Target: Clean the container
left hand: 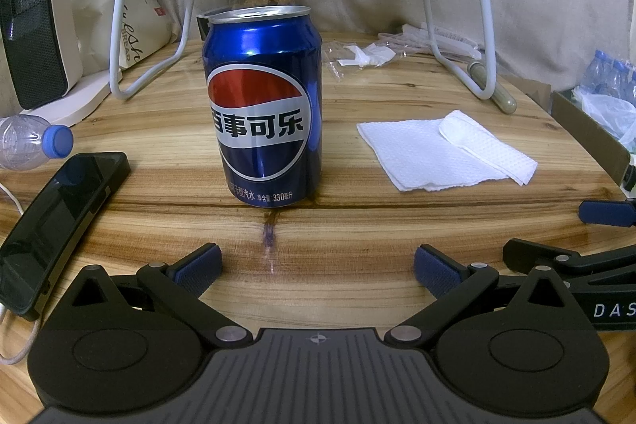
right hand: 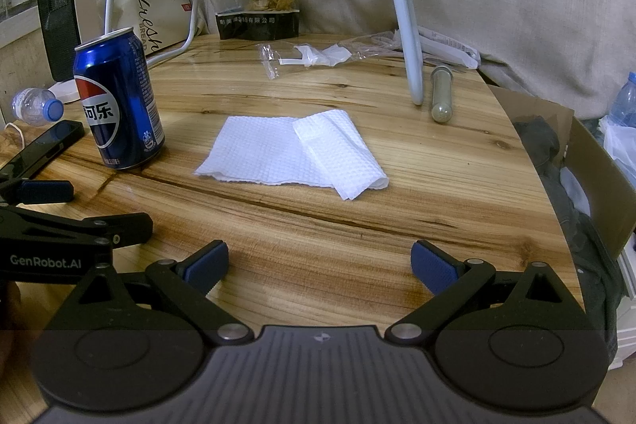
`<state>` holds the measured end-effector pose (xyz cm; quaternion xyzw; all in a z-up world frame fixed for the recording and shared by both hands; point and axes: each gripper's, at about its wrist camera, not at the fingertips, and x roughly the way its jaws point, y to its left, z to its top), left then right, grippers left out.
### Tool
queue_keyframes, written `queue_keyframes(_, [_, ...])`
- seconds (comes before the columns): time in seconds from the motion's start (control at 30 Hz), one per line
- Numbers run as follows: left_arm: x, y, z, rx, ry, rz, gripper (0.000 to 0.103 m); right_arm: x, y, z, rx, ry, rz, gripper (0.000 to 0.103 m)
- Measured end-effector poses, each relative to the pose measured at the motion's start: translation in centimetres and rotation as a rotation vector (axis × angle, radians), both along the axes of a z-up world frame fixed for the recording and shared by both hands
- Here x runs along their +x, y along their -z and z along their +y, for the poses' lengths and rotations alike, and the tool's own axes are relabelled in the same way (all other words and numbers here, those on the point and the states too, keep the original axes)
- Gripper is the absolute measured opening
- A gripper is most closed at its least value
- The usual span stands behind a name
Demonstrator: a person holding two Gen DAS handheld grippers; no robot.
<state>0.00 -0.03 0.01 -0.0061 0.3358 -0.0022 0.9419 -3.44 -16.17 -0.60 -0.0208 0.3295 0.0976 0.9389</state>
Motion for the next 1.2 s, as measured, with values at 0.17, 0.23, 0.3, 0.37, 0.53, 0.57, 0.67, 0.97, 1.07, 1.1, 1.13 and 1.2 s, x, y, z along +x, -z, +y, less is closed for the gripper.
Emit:
queue_keyframes(0.17, [0.01, -0.01, -0.05, 0.003, 0.0, 0.0, 0.103, -0.19, 0.24, 0.15, 0.002, 0.001, 0.0, 0.103])
queue_keyframes(0.23, [0.03, -0.03, -0.07, 0.004, 0.0, 0.001, 0.103, -0.21, 0.27, 0.11, 0.006, 0.002, 0.0, 0.103])
queue_keyframes(0.3, [0.03, -0.05, -0.08, 0.003, 0.0, 0.001, 0.103, -0.24, 0.29, 0.09, 0.006, 0.002, 0.001, 0.103])
queue_keyframes(0.37, [0.02, -0.06, -0.1, 0.003, 0.0, 0.0, 0.103, -0.24, 0.28, 0.09, 0.004, 0.002, 0.001, 0.103])
queue_keyframes(0.53, [0.0, -0.03, -0.1, 0.002, 0.0, 0.0, 0.103, -0.02, -0.01, -0.03, 0.003, 0.002, 0.001, 0.103])
queue_keyframes(0.57, [0.0, -0.03, -0.1, 0.002, 0.0, 0.0, 0.103, -0.01, 0.03, 0.01, 0.003, 0.002, 0.001, 0.103])
queue_keyframes(0.67, [0.0, -0.04, -0.09, 0.002, 0.0, 0.0, 0.103, 0.02, -0.02, -0.01, 0.003, 0.002, 0.001, 0.103])
queue_keyframes(0.97, [-0.01, -0.02, -0.08, 0.002, 0.0, 0.0, 0.103, 0.03, -0.02, -0.01, 0.002, 0.002, 0.001, 0.103])
queue_keyframes(1.07, [0.01, -0.01, -0.1, 0.002, 0.0, 0.0, 0.103, 0.04, -0.02, -0.01, 0.002, 0.002, 0.001, 0.103])
queue_keyframes(1.1, [0.01, -0.01, -0.1, 0.002, 0.0, 0.0, 0.103, 0.04, -0.02, -0.01, 0.002, 0.002, 0.001, 0.103])
queue_keyframes(1.13, [0.01, -0.01, -0.09, 0.002, 0.0, 0.0, 0.103, 0.04, -0.02, -0.01, 0.002, 0.002, 0.001, 0.103])
queue_keyframes(1.2, [0.01, -0.01, -0.09, 0.002, 0.0, 0.0, 0.103, 0.04, -0.02, -0.01, 0.002, 0.002, 0.001, 0.103])
